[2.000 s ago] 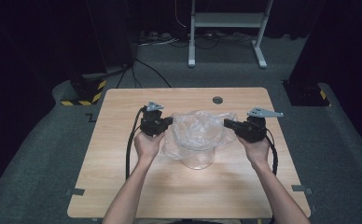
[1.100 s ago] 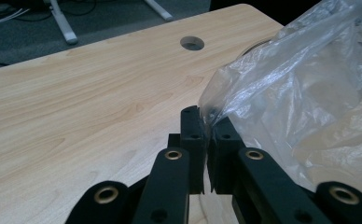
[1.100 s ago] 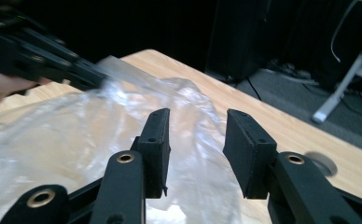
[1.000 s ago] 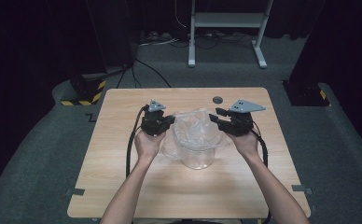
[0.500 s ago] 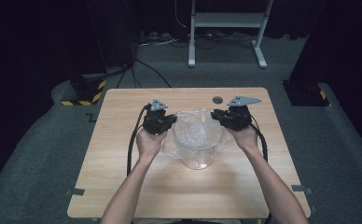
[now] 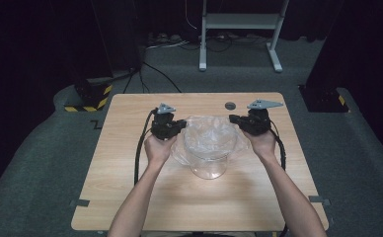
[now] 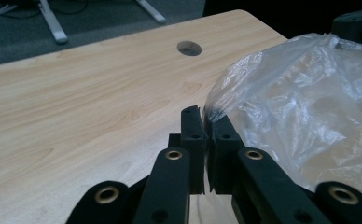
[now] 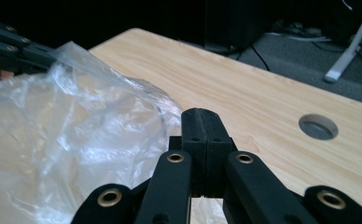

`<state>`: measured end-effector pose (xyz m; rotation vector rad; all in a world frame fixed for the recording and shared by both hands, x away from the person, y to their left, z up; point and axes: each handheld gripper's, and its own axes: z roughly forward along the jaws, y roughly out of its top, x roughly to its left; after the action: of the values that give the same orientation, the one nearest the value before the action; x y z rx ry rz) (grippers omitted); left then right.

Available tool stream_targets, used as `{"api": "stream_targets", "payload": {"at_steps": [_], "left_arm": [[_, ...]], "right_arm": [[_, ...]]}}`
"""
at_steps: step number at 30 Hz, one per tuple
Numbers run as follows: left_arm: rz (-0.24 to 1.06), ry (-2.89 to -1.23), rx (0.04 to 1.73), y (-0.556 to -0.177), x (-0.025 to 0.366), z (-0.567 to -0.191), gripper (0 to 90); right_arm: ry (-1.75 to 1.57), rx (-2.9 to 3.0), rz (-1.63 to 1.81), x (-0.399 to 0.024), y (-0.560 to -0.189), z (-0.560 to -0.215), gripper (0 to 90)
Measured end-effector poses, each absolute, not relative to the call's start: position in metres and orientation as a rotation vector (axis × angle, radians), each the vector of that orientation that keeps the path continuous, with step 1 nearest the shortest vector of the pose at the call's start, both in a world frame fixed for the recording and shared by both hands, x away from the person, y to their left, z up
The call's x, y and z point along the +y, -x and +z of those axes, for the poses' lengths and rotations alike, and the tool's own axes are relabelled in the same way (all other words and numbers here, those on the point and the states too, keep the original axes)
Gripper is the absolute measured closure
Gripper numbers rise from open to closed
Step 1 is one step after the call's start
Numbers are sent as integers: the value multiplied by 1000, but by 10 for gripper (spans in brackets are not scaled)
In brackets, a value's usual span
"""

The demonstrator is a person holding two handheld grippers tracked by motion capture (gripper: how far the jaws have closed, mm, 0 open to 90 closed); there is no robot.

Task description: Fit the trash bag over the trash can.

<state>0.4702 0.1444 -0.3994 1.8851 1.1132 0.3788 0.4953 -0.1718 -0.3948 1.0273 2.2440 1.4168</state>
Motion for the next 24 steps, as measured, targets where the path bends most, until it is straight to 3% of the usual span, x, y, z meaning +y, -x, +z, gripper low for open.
{"api": "stream_targets", "payload": {"at_steps": [10, 24], "left_arm": [[278, -1849, 1204, -484, 145, -410, 896], [257, -1891, 1243, -490, 140, -416, 898]], "right_arm": [[-1117, 2248, 1391, -172, -506, -405, 900], [-1179, 2253, 1336, -168, -514, -416, 900]]}}
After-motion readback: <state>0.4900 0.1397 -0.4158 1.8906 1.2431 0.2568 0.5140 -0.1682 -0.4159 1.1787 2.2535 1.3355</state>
